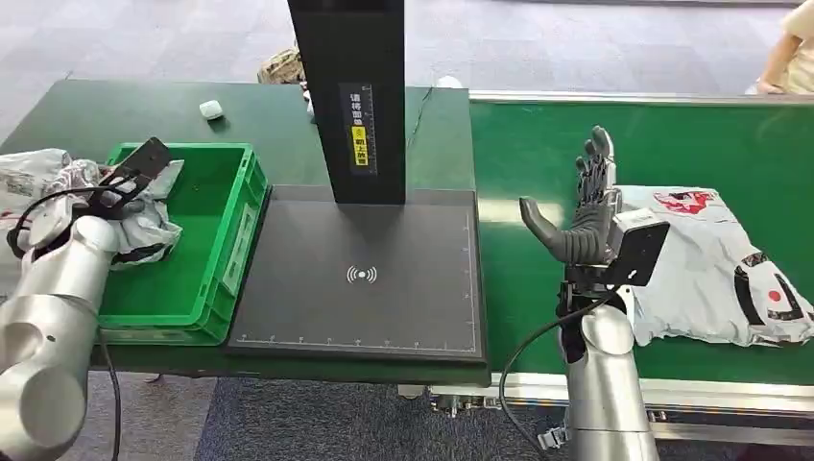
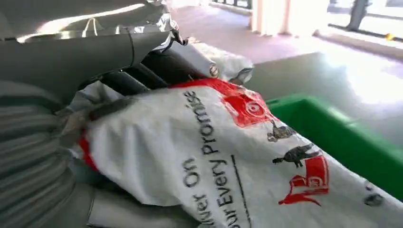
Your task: Moved the parcel from conveyor to table for the left to box.
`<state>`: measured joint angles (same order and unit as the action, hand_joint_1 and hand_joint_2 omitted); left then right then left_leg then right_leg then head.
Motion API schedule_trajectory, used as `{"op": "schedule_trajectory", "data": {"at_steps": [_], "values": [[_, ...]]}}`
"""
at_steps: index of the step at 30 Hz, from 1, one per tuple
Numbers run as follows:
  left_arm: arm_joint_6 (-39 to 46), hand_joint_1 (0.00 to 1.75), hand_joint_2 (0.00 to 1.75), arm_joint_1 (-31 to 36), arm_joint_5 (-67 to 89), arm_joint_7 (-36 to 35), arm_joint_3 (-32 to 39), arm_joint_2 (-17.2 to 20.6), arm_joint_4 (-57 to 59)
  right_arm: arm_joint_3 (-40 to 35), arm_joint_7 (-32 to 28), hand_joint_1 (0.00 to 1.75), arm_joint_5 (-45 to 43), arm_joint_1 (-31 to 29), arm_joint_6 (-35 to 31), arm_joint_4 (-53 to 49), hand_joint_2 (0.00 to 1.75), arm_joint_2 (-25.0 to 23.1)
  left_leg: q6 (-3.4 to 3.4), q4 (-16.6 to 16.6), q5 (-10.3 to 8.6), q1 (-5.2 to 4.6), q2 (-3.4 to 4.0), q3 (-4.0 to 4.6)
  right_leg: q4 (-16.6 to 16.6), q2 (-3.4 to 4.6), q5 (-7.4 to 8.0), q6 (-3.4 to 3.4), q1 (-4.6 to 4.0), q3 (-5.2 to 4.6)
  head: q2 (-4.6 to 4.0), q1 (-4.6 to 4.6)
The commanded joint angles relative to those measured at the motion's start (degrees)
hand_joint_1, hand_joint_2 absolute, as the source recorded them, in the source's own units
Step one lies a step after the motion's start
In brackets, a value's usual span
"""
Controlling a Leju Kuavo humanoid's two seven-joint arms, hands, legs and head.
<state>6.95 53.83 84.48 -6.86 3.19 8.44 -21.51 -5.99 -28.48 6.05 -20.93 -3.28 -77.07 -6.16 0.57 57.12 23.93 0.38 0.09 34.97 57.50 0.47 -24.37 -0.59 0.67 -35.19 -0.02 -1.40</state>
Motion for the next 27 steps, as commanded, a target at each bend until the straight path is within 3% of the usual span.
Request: {"op": "schedule_trajectory", "data": {"at_steps": [1, 3, 5, 11, 14, 21, 24, 26, 27], "values": [[1.3, 0.00, 1.75, 1.7, -0.9, 2.5, 0.4, -3.6, 1.3, -1.1, -0.3, 0.00, -0.1, -1.0, -0.2, 3.0, 1.75, 1.8, -0.03, 0.0, 0.04, 0.05, -0.19, -0.17, -0.1, -0.23, -0.07, 0.01, -0.06, 0.28, 0.00, 0.02], [1.2, 0.00, 1.75, 1.8, -0.9, 2.5, 0.4, -3.4, 1.3, -1.1, -0.3, 0.00, -0.1, -1.0, -0.2, 3.0, 1.75, 1.8, -0.02, 0.0, 0.05, 0.04, -0.09, -0.16, -0.1, -0.10, -0.04, 0.01, -0.05, 0.23, 0.00, 0.02], [3.7, 0.00, 1.75, 0.9, -2.0, 7.0, -0.6, -4.9, -0.5, -0.8, -0.4, 0.00, 0.0, -0.6, -0.6, 3.1, 1.75, 1.9, -0.01, -0.1, 0.06, 0.05, -0.14, -0.23, -0.1, -0.16, -0.08, 0.03, -0.07, 0.31, 0.00, 0.02], [0.3, 0.00, 1.75, -3.7, -7.6, 10.5, -6.2, -7.1, -9.9, -0.6, -0.9, 0.00, 0.1, -1.1, -0.5, 3.8, 1.75, 2.2, -0.03, -0.1, 0.02, 0.03, -0.23, -0.21, -0.2, -0.24, -0.07, 0.01, -0.04, 0.30, 0.00, 0.00], [-2.3, 0.00, 1.75, -4.3, -11.5, 12.8, -7.5, -6.6, -11.6, -0.9, -0.8, 0.00, -0.1, -1.8, -0.2, 4.0, 1.75, 2.6, -0.04, 0.0, 0.05, 0.03, -0.08, -0.16, -0.1, -0.09, -0.04, 0.01, -0.05, 0.22, 0.00, 0.02], [0.4, 0.00, 1.75, -5.3, -17.8, 14.3, -12.2, -5.4, -16.3, -0.6, -0.3, 0.00, -1.1, 0.0, -0.3, 1.6, 1.75, 3.6, -0.01, 0.0, 0.05, 0.04, -0.11, -0.13, -0.1, -0.12, -0.06, 0.02, -0.05, 0.19, 0.00, 0.00], [7.5, 0.00, 1.75, -10.2, -29.4, 22.8, -11.7, -6.9, -29.0, 0.0, -0.3, 0.00, -1.4, 1.7, -0.7, -1.1, 1.75, 3.8, -0.02, -0.1, 0.04, 0.01, -0.13, -0.13, -0.1, -0.14, -0.06, 0.01, -0.03, 0.18, 0.00, 0.00], [2.2, 0.00, 1.75, -17.3, -49.3, 33.0, -11.7, -8.8, -42.9, -0.3, -0.3, 0.00, -1.7, 1.1, -0.6, -0.9, 1.75, 3.8, -0.03, -0.1, 0.07, 0.03, -0.18, -0.16, -0.1, -0.19, -0.10, 0.00, -0.04, 0.24, 0.00, 0.00], [2.6, 0.00, 1.75, -19.4, -50.3, 31.9, -13.5, -8.2, -46.0, -0.7, -0.4, 0.00, -1.7, 0.5, -0.6, -0.3, 1.75, 3.8, -0.02, -0.1, 0.03, 0.00, -0.13, -0.07, -0.1, -0.12, -0.05, 0.00, -0.01, 0.11, 0.00, 0.00]]}}
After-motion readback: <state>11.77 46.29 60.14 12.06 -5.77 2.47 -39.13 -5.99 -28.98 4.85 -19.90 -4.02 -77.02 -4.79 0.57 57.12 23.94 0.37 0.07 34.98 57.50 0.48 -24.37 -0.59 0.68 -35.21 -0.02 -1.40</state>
